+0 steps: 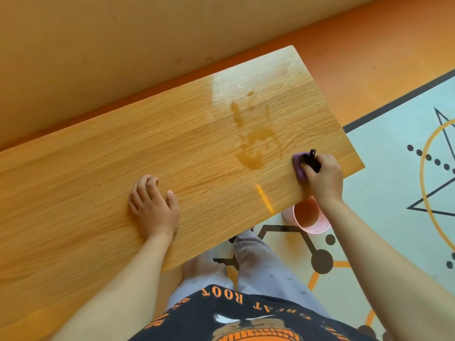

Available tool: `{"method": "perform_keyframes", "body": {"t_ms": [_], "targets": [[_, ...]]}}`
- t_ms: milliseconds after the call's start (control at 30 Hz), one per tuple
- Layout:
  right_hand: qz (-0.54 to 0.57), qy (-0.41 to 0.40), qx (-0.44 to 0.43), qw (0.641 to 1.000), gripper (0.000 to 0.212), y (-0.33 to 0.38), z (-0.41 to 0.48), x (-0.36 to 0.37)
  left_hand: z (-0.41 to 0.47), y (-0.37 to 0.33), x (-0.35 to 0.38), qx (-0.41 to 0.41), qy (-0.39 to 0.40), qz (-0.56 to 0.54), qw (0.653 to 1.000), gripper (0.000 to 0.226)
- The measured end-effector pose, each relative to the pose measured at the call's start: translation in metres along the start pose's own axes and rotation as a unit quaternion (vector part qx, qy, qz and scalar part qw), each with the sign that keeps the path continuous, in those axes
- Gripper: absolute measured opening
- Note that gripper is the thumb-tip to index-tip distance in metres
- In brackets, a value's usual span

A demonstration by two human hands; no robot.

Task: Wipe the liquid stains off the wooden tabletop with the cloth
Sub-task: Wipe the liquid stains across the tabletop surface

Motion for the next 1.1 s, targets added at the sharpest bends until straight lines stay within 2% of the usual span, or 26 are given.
{"method": "perform_keyframes", "body": {"t_ms": [133, 267, 400, 500, 600, 700, 833, 933, 1100], "targets": [[0.008, 0.004, -0.032, 0.999, 0.017, 0.027, -0.031, 0.015, -0.001, -0.002, -0.002, 0.000, -0.002, 0.001, 1.000, 0.043], [0.026, 0.070, -0.161, 0.984, 0.016, 0.079, -0.071, 0.039, 0.001, -0.003, -0.001, 0.000, -0.007, -0.001, 1.000, 0.042], [0.035, 0.121, -0.276, 0.953, 0.016, 0.117, -0.065, 0.054, 0.001, -0.004, -0.001, 0.000, -0.009, 0.001, 1.000, 0.042], [0.051, 0.119, -0.264, 0.956, 0.014, 0.114, -0.035, 0.050, 0.001, -0.006, -0.002, -0.004, -0.008, 0.001, 1.000, 0.042], [0.064, 0.062, -0.162, 0.983, 0.014, 0.086, 0.001, 0.035, 0.001, -0.005, -0.001, -0.008, -0.003, 0.007, 1.000, 0.042], [0.031, 0.009, -0.075, 0.997, 0.015, 0.048, 0.029, 0.019, 0.001, -0.005, -0.001, -0.008, -0.003, 0.012, 1.000, 0.042], [-0.003, -0.004, -0.034, 0.999, 0.017, 0.027, 0.029, 0.013, 0.001, -0.005, -0.001, -0.008, 0.001, 0.013, 1.000, 0.043], [0.007, 0.011, -0.073, 0.997, 0.012, 0.047, -0.004, 0.026, 0.002, -0.005, -0.002, -0.008, 0.002, 0.015, 1.000, 0.042], [0.055, 0.101, -0.235, 0.965, 0.013, 0.117, -0.050, 0.055, 0.002, -0.006, -0.002, -0.018, 0.009, 0.013, 1.000, 0.043]]}}
Point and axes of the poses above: each hand's wrist, its own z-axis towards the middle knuckle, its own x-axis out of the palm, y = z × x, the point moved 1 cm from there along z, towards the middle knuckle, and after that the axes turned 10 degrees about -z, right-handed, at the moved point
